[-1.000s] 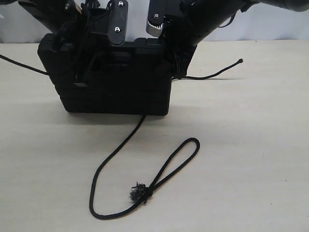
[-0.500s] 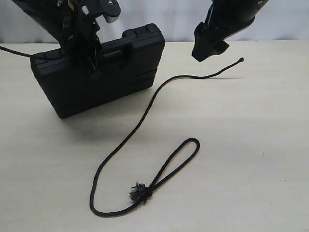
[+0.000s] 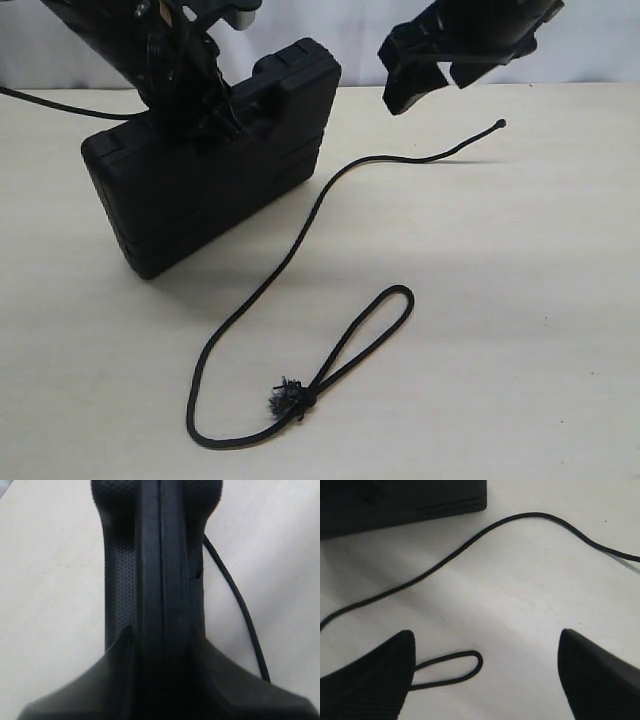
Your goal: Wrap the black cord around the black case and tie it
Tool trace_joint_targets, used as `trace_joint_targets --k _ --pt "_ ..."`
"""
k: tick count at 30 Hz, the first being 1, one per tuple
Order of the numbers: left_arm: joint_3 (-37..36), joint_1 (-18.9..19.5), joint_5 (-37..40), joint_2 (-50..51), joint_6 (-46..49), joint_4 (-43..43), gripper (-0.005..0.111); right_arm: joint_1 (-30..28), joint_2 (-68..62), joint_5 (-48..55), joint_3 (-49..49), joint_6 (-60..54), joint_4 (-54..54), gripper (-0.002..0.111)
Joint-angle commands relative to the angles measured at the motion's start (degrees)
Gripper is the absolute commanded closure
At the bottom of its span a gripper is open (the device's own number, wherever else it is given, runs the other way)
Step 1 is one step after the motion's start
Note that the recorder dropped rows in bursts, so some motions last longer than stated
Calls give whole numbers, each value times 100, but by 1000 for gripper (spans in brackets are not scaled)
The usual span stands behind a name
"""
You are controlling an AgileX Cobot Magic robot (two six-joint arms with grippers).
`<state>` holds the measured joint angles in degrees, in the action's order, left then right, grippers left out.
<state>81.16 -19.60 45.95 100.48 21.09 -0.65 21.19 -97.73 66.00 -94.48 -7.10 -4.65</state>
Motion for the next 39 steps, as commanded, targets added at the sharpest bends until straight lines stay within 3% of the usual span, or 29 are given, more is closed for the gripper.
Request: trace_joint_targets --k 1,5,16,23,27,32,39 --pt "325 -25 209 -71 125 18 107 -34 54 -219 25 328 -44 35" --pt "343 -43 225 -177 954 -4 107 -34 54 -111 25 328 353 35" --pt "343 -43 -260 -783 1739 -122 107 -92 54 396 82 339 1125 35" --pt "343 -14 -207 -954 1743 139 107 -69 54 362 1395 -25 795 47" --pt "343 138 -158 -1013 1575 356 107 182 54 -330 2230 -25 807 47" --pt "343 224 16 -1013 1666 356 107 520 30 -1907 3150 546 1177 47" --pt "343 224 42 -1013 1695 344 107 623 -718 -2572 3383 710 1030 47"
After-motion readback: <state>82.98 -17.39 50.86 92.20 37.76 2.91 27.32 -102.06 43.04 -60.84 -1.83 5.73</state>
